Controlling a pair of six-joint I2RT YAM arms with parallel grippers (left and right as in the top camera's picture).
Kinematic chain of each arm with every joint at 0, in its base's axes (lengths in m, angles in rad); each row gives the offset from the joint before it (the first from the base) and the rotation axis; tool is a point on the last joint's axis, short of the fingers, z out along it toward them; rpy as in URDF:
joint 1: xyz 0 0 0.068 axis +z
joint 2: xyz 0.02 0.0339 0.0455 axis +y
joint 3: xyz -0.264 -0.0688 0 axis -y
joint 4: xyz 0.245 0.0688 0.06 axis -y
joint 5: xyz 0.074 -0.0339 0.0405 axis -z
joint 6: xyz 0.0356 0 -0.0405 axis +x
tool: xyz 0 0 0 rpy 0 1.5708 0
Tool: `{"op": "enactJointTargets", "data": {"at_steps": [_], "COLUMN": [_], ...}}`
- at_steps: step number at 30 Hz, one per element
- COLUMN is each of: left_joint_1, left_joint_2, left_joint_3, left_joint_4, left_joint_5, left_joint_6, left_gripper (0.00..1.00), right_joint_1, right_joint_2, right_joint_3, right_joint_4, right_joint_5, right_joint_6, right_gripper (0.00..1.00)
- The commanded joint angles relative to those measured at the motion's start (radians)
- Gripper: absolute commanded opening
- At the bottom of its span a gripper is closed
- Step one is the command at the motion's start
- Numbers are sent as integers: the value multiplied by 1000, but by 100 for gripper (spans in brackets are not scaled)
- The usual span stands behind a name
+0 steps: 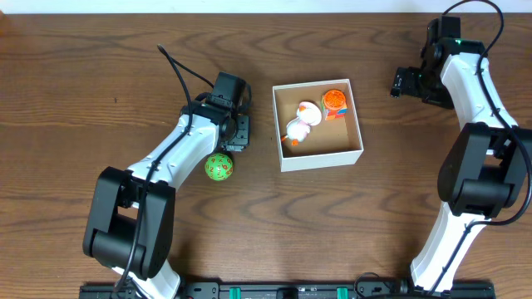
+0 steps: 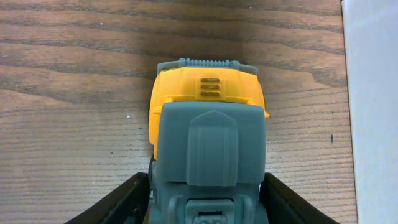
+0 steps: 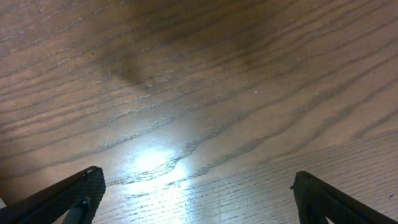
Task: Pack container
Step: 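Lower and close the left gripper on the toy truck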
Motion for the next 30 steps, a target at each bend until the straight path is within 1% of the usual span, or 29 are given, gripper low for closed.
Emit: {"op": "enactJointTargets", "data": {"at_steps": [1, 8, 9, 10, 22, 25, 26, 30], "left_joint_1": [-1, 0, 0, 0, 0, 0, 0, 0], "left_joint_2": [4, 4, 4, 4, -13, -45, -60, -123], "left_joint_3": [15, 15, 15, 15, 18, 19, 19, 22], "left_joint_4": [2, 6, 6, 6, 8, 16, 18, 16], "left_joint_5": [-13, -13, -13, -13, -13, -13, -18, -109], "left_joint_6": [9, 9, 9, 9, 11, 56, 74, 77], "left_gripper": [57, 56, 55, 51, 51, 51, 51, 51], "right_joint_1": [6, 6, 6, 6, 6, 6, 6, 6], "right_joint_2": [-23, -23, -23, -23, -23, -23, -23, -23], "right_joint_3": [-5, -5, -5, -5, -5, -5, -5, -5], "right_joint_4": [0, 0, 0, 0, 0, 0, 0, 0], "right_joint_5": [3, 3, 3, 3, 3, 3, 3, 3], "right_joint_6": [11, 11, 11, 11, 11, 11, 11, 11], "right_gripper": [99, 99, 99, 99, 99, 99, 99, 99]}}
